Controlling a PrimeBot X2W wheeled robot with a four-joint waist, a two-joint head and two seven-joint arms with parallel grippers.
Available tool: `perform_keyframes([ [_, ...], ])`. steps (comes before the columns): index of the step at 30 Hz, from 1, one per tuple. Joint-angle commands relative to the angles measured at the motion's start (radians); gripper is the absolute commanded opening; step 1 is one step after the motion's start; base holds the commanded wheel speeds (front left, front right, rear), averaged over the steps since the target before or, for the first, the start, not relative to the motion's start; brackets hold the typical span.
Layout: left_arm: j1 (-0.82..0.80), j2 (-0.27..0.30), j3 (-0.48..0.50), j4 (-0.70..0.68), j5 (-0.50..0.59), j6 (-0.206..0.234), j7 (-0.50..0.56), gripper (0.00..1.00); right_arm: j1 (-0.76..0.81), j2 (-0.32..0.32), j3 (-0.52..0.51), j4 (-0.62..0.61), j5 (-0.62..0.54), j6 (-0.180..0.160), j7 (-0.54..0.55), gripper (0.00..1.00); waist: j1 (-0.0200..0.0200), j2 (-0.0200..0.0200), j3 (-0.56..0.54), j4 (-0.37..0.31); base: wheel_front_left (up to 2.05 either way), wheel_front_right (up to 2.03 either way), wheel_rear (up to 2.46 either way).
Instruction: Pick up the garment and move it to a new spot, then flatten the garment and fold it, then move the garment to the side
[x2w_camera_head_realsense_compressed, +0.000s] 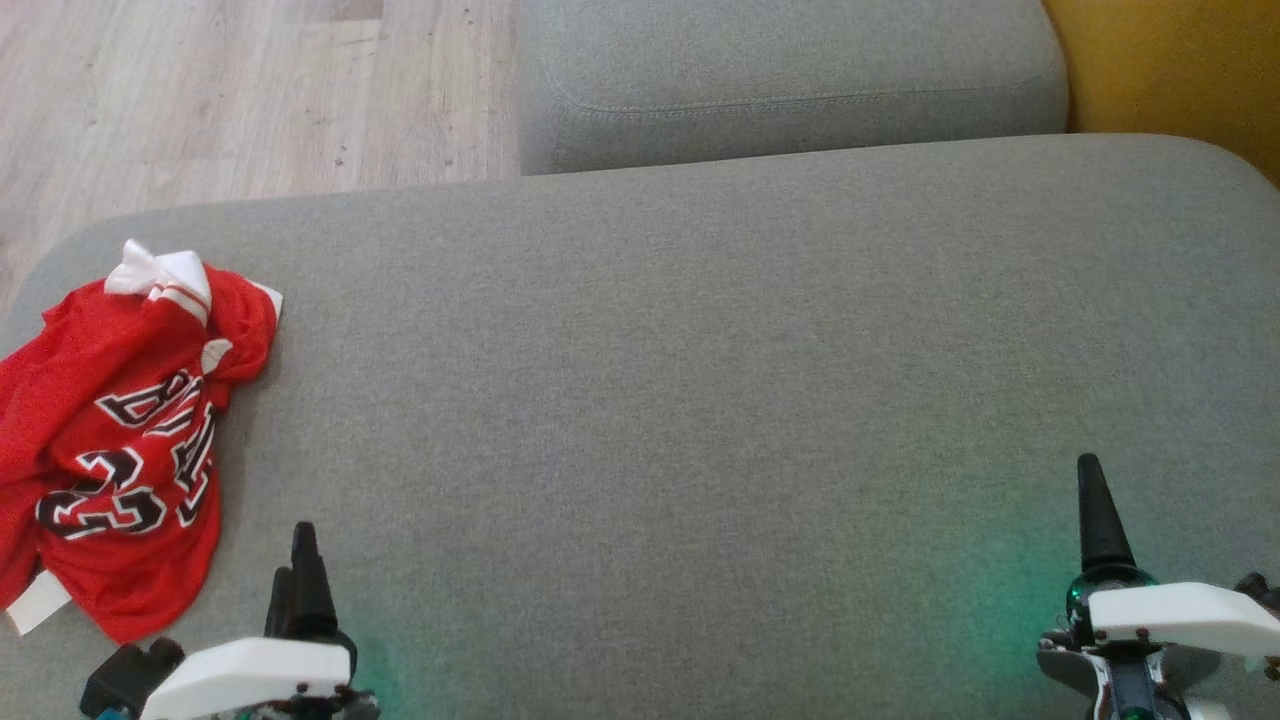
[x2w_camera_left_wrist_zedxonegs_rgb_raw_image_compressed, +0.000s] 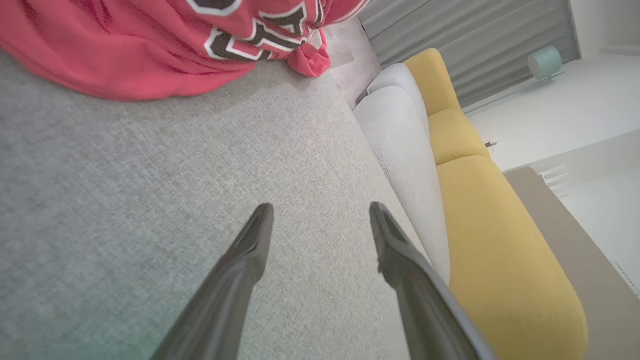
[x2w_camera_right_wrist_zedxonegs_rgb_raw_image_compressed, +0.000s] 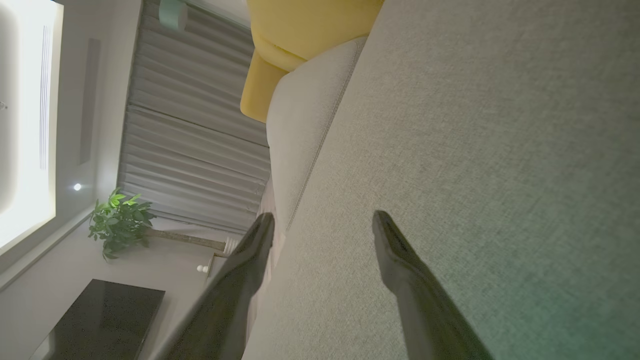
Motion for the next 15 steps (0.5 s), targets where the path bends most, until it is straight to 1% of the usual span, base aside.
perform_keyframes([
  [1, -0.040, 0.019, -0.002, -0.039, 0.036, 0.004, -0.012, 1.00, -0.044, -0.004, 0.012, -0.041, -0.034, 0.000, -0.014, 1.00, -0.0001, 0.0000, 0.000, 0.001, 0.00, 0.00, 0.00],
  [15, -0.038, 0.029, -0.033, -0.060, 0.200, 0.020, -0.051, 1.00, -0.051, -0.005, 0.043, -0.032, -0.203, 0.000, -0.052, 1.00, -0.0001, 0.0000, -0.002, 0.003, 0.00, 0.00, 0.00],
])
